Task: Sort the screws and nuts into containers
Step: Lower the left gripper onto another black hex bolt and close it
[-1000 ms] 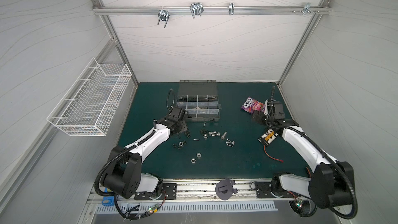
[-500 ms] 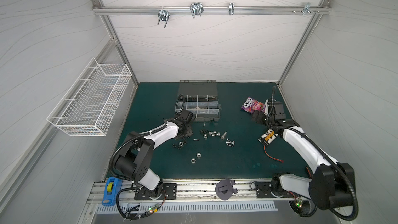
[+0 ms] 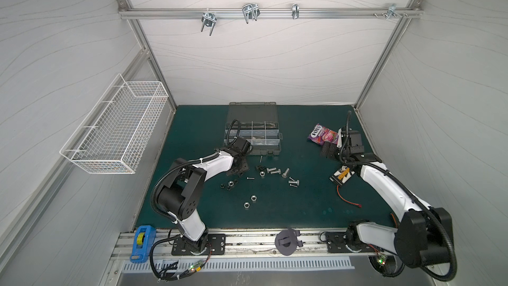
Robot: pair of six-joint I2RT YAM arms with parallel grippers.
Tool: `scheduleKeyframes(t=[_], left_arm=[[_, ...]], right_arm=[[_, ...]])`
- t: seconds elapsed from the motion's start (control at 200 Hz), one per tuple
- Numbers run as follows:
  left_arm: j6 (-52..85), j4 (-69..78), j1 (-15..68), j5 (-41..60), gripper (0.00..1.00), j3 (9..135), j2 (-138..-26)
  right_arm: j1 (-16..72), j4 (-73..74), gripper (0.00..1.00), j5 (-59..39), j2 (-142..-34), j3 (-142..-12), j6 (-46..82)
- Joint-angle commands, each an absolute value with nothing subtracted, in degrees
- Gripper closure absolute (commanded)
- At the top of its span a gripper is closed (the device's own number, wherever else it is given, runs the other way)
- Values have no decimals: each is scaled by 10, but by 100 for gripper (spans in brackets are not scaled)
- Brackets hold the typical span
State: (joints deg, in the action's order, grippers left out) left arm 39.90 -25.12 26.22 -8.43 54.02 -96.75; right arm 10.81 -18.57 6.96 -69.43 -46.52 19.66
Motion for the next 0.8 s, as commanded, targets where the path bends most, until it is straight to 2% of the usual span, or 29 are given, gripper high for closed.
scheduleKeyframes(t=[0.0,0.13,0.4,0.795], left_arm=[[410,-253,268,-104,35,567,-985],[416,-267,269,-115,37,572,-995],[420,-295,271,-129,48,584,-1010],[417,-345,295,-157,49,606,-1032]], right_arm=[[112,-188,1,67,-686,-461,197],[111,-188,1,68,-684,-461,197],[111,-187,1,72,-682,-461,199],[112,-186,1,76,-679,-459,200]])
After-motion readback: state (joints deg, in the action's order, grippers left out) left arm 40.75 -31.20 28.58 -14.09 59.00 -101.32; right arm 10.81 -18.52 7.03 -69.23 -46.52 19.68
